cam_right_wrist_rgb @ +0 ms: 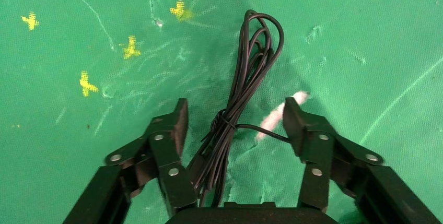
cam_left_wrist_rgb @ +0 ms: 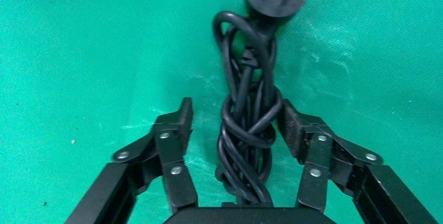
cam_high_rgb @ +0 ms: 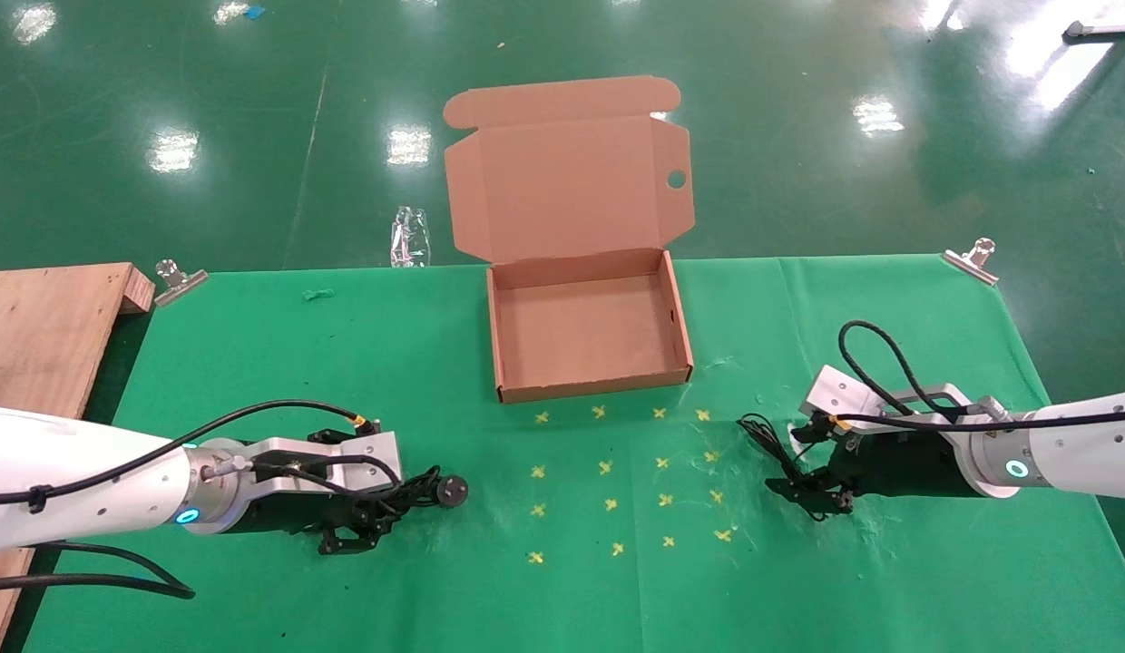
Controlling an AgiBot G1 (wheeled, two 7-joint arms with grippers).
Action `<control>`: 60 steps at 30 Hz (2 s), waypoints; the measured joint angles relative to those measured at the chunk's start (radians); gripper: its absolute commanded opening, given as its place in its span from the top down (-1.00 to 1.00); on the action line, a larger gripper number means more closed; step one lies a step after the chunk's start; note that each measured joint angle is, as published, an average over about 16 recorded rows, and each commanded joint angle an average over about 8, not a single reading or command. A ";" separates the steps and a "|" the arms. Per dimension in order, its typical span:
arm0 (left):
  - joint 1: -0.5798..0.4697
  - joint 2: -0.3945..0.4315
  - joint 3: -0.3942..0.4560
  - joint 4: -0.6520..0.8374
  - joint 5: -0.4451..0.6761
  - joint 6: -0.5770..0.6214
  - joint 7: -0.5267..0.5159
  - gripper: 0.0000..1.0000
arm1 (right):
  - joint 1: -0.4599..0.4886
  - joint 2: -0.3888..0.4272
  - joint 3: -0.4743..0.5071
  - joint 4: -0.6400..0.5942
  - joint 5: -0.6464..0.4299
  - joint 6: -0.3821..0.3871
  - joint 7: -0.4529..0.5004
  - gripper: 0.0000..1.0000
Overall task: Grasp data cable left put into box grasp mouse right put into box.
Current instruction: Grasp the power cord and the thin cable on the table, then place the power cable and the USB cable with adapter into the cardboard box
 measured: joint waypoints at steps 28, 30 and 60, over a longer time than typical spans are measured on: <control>-0.084 -0.001 -0.027 -0.003 -0.060 0.044 0.025 1.00 | 0.042 0.046 0.025 0.050 0.009 0.003 0.013 1.00; -0.113 0.013 -0.035 0.001 -0.076 0.048 0.033 1.00 | 0.056 0.063 0.034 0.070 0.010 0.008 0.022 1.00; -0.284 0.483 0.459 0.307 0.304 -0.504 -0.259 -1.00 | 0.080 0.325 0.149 0.568 0.024 0.047 0.322 1.00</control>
